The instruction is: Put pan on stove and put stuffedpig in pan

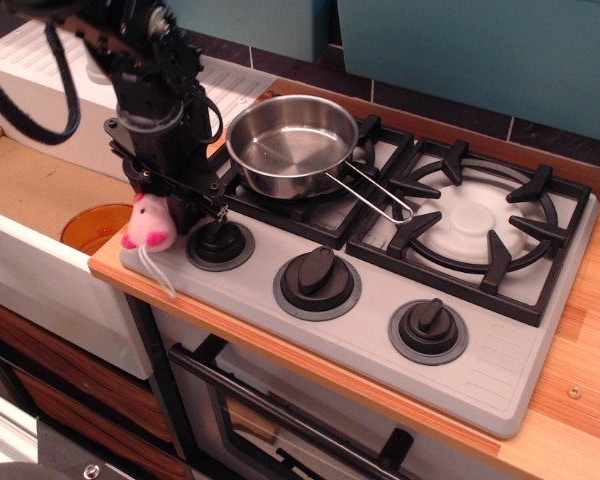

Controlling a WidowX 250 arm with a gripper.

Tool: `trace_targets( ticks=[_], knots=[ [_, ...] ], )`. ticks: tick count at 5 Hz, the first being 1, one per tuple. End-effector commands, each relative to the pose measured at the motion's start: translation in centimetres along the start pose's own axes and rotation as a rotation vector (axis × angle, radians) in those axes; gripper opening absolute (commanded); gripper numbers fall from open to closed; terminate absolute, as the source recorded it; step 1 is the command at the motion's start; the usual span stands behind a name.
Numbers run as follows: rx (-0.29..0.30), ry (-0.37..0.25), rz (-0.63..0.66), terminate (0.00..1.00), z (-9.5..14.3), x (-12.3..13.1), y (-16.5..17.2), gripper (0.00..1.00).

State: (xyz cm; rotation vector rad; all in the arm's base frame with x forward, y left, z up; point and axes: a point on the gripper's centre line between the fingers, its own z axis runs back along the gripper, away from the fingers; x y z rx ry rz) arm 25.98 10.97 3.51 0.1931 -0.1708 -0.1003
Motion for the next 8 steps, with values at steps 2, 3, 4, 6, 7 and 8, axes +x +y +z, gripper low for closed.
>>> trace_targets(
  ticks=[2, 3, 4, 6, 7, 8],
  knots=[
    [0.104, 0.102, 0.02, 0.0, 10.0, 6.3, 1.0, 0.0],
    [0.101, 0.114, 0.02, 0.0, 10.4, 8.5, 0.1, 0.0],
    [0.091, 0.107, 0.024, 0.0, 10.0, 10.0, -0.7, 0.0],
    [0.101, 0.041, -0.015, 0.0, 7.5, 11.6, -2.1, 0.0],
    [0.097, 0.04, -0.028, 0.0, 7.5, 11.7, -1.9, 1.0],
    [0.094, 0.048, -0.02, 0.0, 7.9, 11.7, -1.9, 1.0]
  ],
)
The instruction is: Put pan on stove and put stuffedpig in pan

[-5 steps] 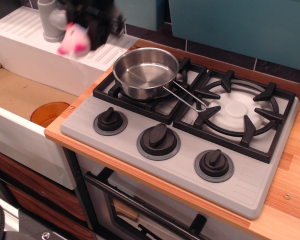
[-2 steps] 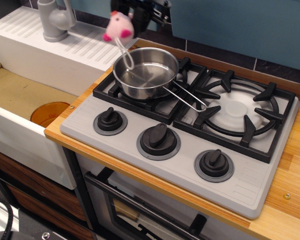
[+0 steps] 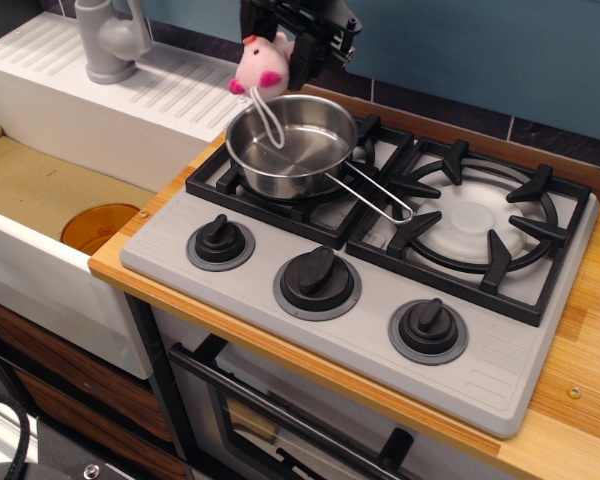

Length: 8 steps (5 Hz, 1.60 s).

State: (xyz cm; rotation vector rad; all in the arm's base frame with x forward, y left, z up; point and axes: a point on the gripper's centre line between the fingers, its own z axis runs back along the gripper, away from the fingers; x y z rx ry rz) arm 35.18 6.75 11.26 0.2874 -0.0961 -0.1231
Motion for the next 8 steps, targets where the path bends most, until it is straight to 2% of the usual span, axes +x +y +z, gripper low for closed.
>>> trace_targets(
  ticks=[1, 4, 5, 6, 8],
  knots=[
    [0.015, -0.017, 0.027, 0.0, 2.0, 0.5, 0.0, 1.0],
    [0.014, 0.002, 0.051, 0.0, 4.0, 0.4, -1.3, 1.0],
    [-0.115, 0.014, 0.072, 0.0, 4.9, 0.9, -2.0, 1.0],
    [-0.213, 0.023, 0.078, 0.0, 5.7, 1.4, -2.3, 1.0],
    [-0.23, -0.014, 0.059, 0.0, 5.7, 2.1, -2.6, 1.0]
  ],
)
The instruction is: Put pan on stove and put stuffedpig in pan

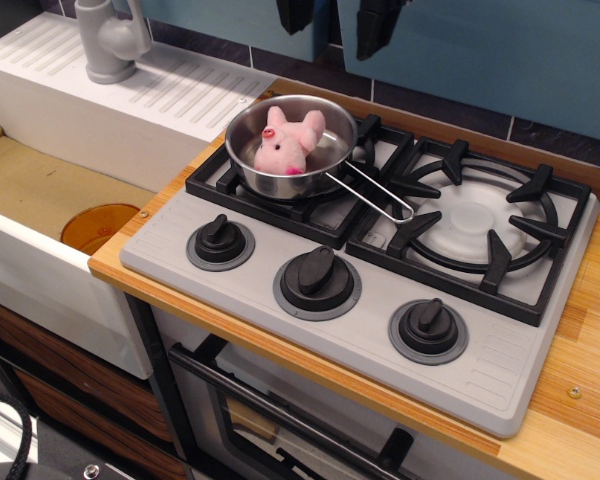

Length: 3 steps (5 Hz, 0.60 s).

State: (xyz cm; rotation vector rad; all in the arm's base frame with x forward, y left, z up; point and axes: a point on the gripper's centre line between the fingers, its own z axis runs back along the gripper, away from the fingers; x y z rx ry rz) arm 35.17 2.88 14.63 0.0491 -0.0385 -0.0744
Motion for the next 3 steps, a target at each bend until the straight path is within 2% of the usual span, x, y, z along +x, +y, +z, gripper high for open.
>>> trace_targets(
  ticks=[1, 2, 3],
  knots=[
    [0.016, -0.085, 0.001, 0.0, 1.19, 1.52, -0.68, 1.0],
    [0.032, -0.074, -0.011, 0.0, 1.1, 1.61, -0.59, 1.0],
    [0.056, -0.05, -0.023, 1.0, 1.12, 1.7, -0.28, 1.0]
  ],
)
